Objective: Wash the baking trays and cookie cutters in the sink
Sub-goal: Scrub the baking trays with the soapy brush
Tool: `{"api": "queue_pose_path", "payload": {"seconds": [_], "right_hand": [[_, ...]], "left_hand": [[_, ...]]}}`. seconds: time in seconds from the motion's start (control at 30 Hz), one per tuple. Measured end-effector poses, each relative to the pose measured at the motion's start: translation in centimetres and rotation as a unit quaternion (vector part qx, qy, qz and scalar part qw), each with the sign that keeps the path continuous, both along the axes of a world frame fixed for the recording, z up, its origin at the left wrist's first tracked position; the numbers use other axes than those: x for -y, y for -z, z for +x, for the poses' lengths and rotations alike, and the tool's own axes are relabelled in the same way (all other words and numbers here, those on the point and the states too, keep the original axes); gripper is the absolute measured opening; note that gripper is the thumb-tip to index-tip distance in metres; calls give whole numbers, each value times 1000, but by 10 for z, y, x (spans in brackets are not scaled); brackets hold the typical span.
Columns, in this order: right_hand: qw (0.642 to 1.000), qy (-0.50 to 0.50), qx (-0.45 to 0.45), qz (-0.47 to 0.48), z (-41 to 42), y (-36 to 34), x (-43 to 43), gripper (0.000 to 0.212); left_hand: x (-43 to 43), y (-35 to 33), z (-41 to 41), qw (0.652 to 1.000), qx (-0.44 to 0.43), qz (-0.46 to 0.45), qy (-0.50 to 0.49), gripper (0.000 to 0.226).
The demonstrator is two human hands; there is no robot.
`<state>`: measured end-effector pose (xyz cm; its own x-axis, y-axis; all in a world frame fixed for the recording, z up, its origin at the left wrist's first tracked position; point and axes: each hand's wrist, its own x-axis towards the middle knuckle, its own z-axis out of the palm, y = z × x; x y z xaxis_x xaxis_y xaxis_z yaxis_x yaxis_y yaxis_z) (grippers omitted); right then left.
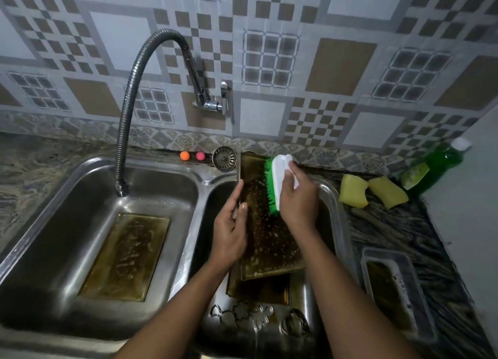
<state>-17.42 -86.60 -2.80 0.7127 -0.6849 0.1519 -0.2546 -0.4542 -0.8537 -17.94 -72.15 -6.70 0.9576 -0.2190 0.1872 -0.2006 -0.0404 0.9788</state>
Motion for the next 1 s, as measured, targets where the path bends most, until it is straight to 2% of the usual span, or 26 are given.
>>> {"api": "queue_pose_path", "payload": {"seconds": [0.2, 0.27, 0.33, 0.4, 0.43, 0.5, 0.6, 0.7, 0.8, 0.87, 1.0], "right_hand": [[996, 75, -35, 36, 0, 9, 17, 36], [1000, 17, -8, 16, 2, 3, 0, 36], [994, -98, 15, -40, -4, 3, -16, 36], [977, -188, 4, -102, -18, 11, -18, 37], [973, -194, -6, -126, -24, 15, -12, 37], [981, -131, -26, -140, -28, 21, 5, 36], [995, -37, -43, -78, -17, 17, 14, 34], [993, -54, -51, -96, -4, 5, -2, 35], [977, -162, -15, -138, -10, 3, -15, 36], [973, -186, -12, -138, -17, 12, -10, 38], [995, -46, -36, -78, -24, 27, 16, 35]], "left_hand": [[-5, 4, -3, 1000, 4, -7, 24, 48], [-1, 6, -3, 1000, -6, -6, 24, 47], [2, 10, 1, 1000, -23, -13, 4, 47], [1, 15, 5, 999, -43, -19, -11, 47], [0, 16, 5, 998, -54, -19, -15, 47], [-3, 18, 3, 997, -74, -18, -10, 48], [-6, 20, -2, 998, -62, -9, 21, 49], [-1, 18, -3, 998, -51, -1, 31, 48], [0, 15, 3, 999, -39, 1, 19, 48], [-7, 16, 8, 999, -47, -10, 1, 47], [-17, 17, 15, 999, -49, -10, -20, 48]]}}
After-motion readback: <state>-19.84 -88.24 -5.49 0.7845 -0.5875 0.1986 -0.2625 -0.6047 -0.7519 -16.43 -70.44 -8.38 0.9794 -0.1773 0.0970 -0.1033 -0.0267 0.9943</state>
